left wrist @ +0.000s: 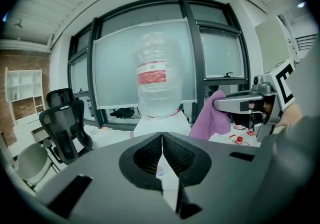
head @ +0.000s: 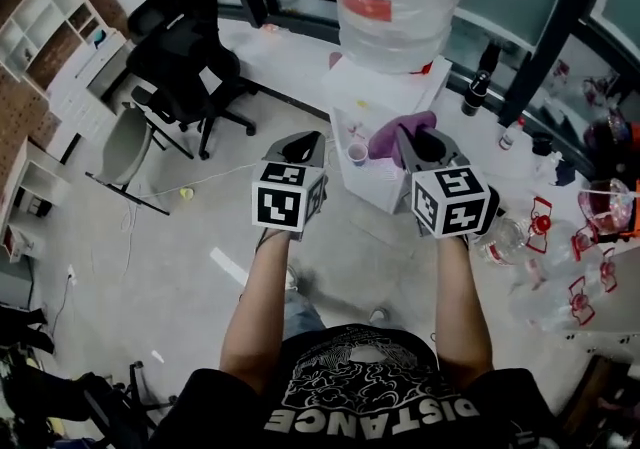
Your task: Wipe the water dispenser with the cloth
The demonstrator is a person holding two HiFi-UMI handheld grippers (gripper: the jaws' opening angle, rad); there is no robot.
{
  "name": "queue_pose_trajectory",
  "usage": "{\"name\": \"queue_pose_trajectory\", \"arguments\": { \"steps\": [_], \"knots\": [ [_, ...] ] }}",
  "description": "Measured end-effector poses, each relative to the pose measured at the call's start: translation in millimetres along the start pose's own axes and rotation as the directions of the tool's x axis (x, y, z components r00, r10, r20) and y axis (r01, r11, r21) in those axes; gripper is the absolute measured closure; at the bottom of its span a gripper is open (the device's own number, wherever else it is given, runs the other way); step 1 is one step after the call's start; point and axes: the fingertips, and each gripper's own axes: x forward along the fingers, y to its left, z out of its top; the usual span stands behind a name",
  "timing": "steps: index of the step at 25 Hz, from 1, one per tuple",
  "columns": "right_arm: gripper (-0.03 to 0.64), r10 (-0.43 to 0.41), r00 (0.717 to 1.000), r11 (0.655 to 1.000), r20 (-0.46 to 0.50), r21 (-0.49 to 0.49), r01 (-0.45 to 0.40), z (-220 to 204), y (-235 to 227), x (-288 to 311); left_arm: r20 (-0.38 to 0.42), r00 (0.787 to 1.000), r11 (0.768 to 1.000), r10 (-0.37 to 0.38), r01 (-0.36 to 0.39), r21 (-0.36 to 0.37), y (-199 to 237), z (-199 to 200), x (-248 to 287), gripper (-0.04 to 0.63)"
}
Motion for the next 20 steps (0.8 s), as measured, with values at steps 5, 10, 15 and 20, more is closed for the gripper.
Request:
{"name": "queue_pose_trajectory", "arguments": {
  "steps": [5,10,15,20],
  "knots": [
    [0.584,-0.102,0.995,0.995,-0.004,0.014,0.102,-1,4,39,0.019,0.995,0.994,-0.1,0.099,0.05,36,9,36,0.569],
    [0.584,-0.221,0.975,0.975,-0.032,0.033,0.222,-1,16,81,0.012,0.978,0.971,-0.21,0.207,0.118,78,16,69,0.569],
    [0.583,-0.341,0.938,0.937,-0.064,0.055,0.345,4,28,104,0.011,0.936,0.931,-0.351,0.347,0.115,101,24,89,0.569],
    [0.584,-0.42,0.905,0.902,-0.072,0.074,0.425,10,41,124,-0.001,0.893,0.885,-0.45,0.446,0.132,114,24,104,0.569]
  ]
}}
